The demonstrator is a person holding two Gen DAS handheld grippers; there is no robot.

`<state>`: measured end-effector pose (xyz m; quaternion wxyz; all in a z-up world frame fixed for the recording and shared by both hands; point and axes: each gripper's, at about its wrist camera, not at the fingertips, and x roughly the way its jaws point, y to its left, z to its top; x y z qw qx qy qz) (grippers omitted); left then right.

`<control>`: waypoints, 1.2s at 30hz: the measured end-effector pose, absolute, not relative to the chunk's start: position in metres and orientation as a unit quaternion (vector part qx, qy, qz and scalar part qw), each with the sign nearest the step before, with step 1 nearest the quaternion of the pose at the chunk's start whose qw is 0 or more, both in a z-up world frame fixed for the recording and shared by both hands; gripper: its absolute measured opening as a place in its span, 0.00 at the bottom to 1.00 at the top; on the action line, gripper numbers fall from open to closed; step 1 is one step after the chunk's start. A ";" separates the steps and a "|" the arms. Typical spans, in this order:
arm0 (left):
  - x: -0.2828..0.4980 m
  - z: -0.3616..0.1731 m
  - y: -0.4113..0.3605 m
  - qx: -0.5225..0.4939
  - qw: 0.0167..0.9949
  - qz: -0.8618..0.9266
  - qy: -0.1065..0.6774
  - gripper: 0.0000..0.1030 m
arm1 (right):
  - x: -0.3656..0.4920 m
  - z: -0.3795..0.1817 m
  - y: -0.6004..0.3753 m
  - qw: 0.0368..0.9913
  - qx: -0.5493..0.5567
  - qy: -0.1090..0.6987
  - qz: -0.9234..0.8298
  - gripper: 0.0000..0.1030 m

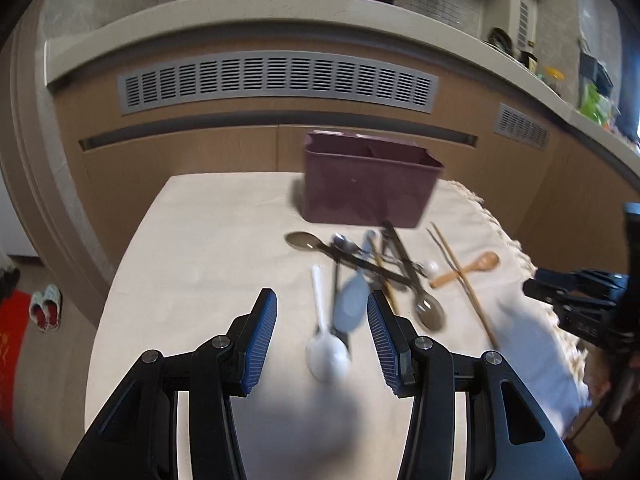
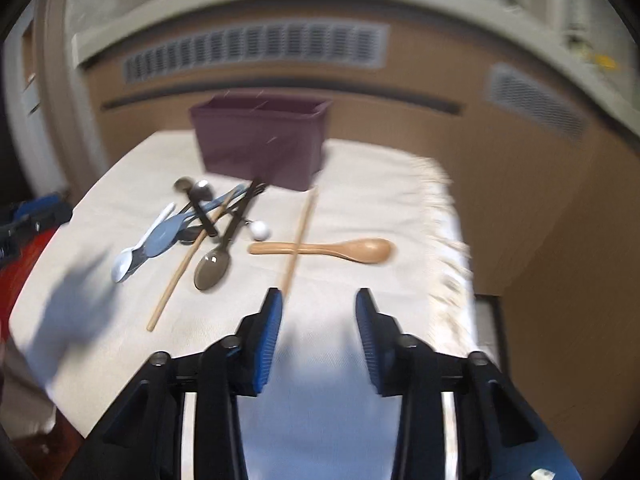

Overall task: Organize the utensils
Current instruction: 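Grasp a wooden chopstick with the right tool, then grasp a dark metal spoon by its handle with the left tool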

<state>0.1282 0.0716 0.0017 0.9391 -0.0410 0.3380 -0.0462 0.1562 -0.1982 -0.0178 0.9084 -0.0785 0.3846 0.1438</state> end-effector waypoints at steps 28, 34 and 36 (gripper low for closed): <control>0.239 -0.029 0.004 -0.118 0.868 -0.191 0.442 0.37 | 0.240 -0.036 -0.193 0.884 -0.028 0.426 0.191 0.04; 0.290 -0.050 -0.037 -0.070 0.873 -0.104 0.472 0.32 | 0.225 -0.026 -0.211 0.896 -0.016 0.407 0.179 0.04; 0.301 -0.057 -0.042 -0.058 0.870 -0.084 0.483 0.29 | 0.221 -0.025 -0.215 0.899 -0.019 0.401 0.173 0.04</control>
